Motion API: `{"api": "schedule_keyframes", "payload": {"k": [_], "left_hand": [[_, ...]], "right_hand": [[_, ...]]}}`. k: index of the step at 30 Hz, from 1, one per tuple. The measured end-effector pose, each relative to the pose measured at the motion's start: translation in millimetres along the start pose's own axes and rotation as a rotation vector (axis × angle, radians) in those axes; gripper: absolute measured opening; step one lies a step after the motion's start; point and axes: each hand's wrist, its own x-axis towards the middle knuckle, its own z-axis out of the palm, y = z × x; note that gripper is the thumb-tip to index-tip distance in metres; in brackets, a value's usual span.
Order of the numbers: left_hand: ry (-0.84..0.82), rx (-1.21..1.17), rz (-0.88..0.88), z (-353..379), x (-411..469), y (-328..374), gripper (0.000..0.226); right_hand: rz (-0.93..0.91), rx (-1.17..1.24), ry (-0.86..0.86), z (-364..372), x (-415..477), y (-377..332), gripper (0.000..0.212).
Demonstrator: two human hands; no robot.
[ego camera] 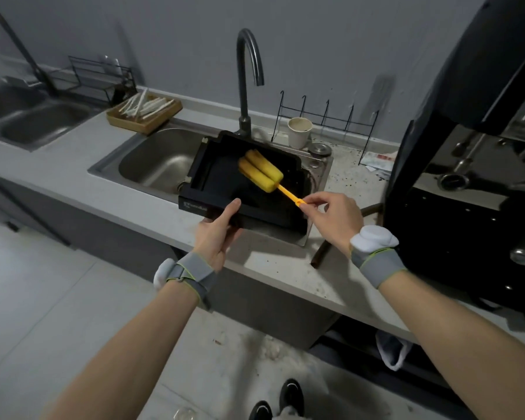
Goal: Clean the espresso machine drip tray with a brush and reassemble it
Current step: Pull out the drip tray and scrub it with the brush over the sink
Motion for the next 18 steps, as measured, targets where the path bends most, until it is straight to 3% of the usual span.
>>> {"api": "schedule_keyframes", "payload": {"k": [4,8,10,12,14,18], "left_hand": [[0.02,0.041,0.039,8,14,13,0.044],[0.033,0.063,0.073,18,32,25,0.047],[0.035,0.087,0.091,19,41,32,0.058],[0.042,0.125,0.123,22,50,35,0.09],[0.052,0.155,0.175,25,58,38,0.109],[0.032,0.219,0.241,33,79,46,0.108]], "right_hand": [[-0.009,0.006,-0.063,13,21,-10,0.014],[-0.002,-0.025,-0.099,21,50,-12,0.016],[-0.001,-0.043,-0.12,24,61,-14,0.016],[-0.026,-0.039,-0.111,26,73,-15,0.016],[-0.032,-0.034,-0.088,29,83,-14,0.014],[-0.023,-0.009,-0.071,31,101,-15,0.011]]}}
